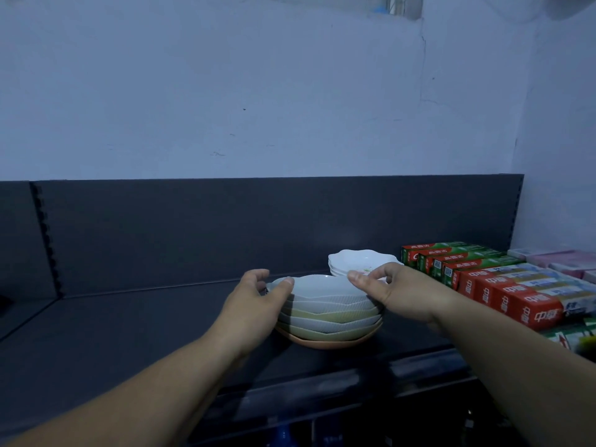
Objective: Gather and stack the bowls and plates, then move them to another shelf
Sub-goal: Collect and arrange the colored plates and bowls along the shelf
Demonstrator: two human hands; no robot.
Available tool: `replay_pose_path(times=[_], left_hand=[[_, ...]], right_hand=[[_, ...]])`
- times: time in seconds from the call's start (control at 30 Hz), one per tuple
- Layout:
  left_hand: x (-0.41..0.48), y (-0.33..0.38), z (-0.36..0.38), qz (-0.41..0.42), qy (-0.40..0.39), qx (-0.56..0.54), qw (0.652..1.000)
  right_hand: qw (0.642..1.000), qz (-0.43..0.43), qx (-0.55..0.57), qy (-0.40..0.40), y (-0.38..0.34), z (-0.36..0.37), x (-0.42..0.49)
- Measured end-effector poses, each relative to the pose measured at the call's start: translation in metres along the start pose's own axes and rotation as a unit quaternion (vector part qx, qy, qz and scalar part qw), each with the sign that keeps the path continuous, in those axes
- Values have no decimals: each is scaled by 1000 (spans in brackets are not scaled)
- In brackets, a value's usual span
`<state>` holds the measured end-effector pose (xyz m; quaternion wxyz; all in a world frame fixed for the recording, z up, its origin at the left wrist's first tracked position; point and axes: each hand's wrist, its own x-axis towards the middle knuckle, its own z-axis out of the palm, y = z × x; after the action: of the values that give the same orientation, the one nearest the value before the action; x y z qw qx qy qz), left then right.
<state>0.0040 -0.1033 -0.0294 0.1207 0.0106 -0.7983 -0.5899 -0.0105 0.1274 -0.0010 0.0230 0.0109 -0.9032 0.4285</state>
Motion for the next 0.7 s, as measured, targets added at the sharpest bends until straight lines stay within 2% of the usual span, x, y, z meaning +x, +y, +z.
replay_pose_path(times=[0.2,0.3,0.43,0.7], left_hand=[[-4,0,2,-17,-23,-2,1000],[-7,1,5,-38,-48,-31,998],[-4,-3,2,-65,-62,-53,995],[4,-20,-44,-87,-2,-82,993]], right_hand=[[1000,25,-7,10,-3,4,1],[995,69,65,-31,-3,6,0],[987,69,123,-71,-2,16,3],[984,34,133,-116,-35,66,3]])
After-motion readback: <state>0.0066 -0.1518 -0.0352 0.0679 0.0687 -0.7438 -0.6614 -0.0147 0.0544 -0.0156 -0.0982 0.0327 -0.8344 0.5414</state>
